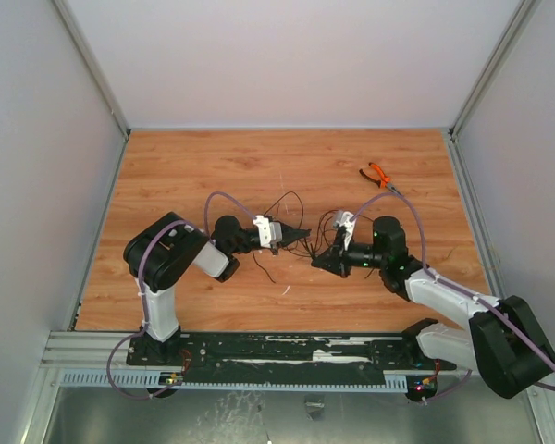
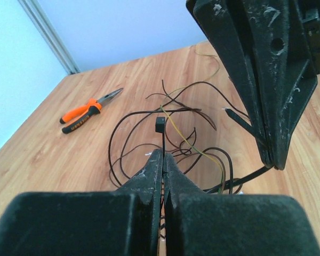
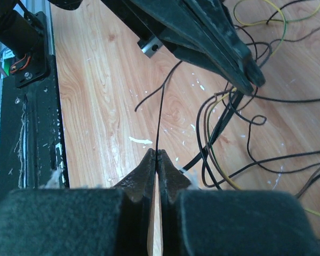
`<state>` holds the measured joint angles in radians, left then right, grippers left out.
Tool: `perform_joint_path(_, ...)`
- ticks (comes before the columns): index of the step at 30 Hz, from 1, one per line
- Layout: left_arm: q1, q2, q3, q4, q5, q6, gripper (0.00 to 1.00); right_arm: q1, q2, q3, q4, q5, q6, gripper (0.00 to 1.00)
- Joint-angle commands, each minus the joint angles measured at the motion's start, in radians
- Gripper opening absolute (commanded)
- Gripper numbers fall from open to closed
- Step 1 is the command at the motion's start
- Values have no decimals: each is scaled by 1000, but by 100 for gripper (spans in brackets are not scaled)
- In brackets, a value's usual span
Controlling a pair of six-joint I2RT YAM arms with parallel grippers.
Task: Zip-tie the wires
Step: Tie the cable at the center of the board.
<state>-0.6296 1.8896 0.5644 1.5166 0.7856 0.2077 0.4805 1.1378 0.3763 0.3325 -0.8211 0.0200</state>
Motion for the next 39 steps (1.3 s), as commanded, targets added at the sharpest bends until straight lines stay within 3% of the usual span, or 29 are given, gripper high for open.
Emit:
perform_joint_path(1, 3, -42, -4, 33, 12, 57, 0, -68, -9, 19, -47, -121, 38, 0)
perform_joint_path(14, -18, -79, 1, -13, 0, 191, 0, -120, 69, 93, -91, -274, 25, 0)
perform_joint_path(39, -56, -93, -21, -25, -46, 298, 0, -171, 149, 161, -82, -327, 17, 0)
